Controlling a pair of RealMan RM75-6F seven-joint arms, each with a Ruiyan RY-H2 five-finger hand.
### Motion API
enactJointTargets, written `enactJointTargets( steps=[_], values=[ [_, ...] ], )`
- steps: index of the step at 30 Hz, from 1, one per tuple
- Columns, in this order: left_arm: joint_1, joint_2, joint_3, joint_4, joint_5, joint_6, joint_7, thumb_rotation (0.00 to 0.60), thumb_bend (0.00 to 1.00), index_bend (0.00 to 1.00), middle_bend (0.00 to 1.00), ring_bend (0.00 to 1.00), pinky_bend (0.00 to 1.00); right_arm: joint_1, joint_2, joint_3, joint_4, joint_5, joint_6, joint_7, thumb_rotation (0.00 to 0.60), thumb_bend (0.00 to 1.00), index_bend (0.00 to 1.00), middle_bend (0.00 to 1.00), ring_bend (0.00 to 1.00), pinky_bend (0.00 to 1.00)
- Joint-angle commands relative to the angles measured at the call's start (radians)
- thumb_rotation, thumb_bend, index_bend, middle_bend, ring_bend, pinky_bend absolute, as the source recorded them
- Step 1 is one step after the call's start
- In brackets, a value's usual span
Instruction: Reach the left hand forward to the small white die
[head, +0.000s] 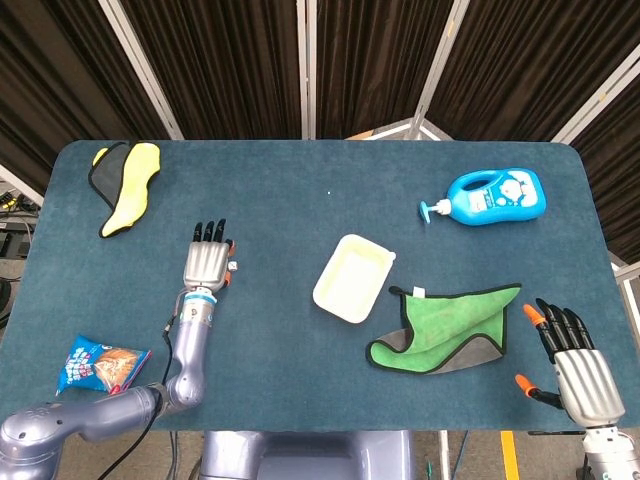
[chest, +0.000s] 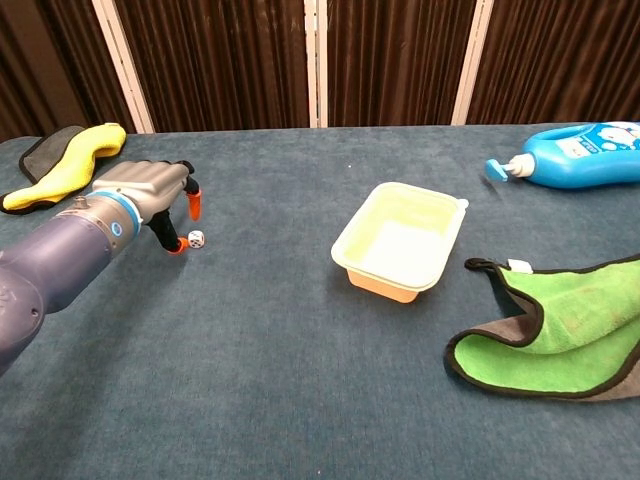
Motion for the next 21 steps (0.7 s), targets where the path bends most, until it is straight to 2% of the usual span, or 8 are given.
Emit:
enactJointTargets(
  steps=[1,13,16,21],
  values=[
    [-0.011,-0.01,0.002,0.019,-0.008,-0.01,-0.012,0.6,0.34,0.39,0.0,0.0,0.0,0.0,-0.001,0.0,0.002,0.0,-0.001,-0.001,0.6,0.09,0.06,0.0,0.0,0.0],
    [-0.03,-0.04,0.021,0.087,-0.003,-0.025,-0.048,0.6,0.36,0.44,0.0,0.0,0.0,-0.002,-0.002,0.003,0.004,-0.002,0.009,-0.001,0.6,0.09,0.06,0.0,0.0,0.0],
    [-0.033,-0.043,0.024,0.1,-0.011,-0.029,-0.045,0.6,0.39,0.44,0.0,0.0,0.0,-0.004,-0.002,0.006,0.004,-0.006,0.02,0.008,0.6,0.09,0.06,0.0,0.0,0.0],
    [-0.033,-0.043,0.026,0.101,0.004,-0.023,-0.07,0.6,0.48,0.51,0.0,0.0,0.0,-0.005,-0.003,0.005,0.008,-0.012,0.027,0.013,0.6,0.09,0.06,0.0,0.0,0.0]
  ],
)
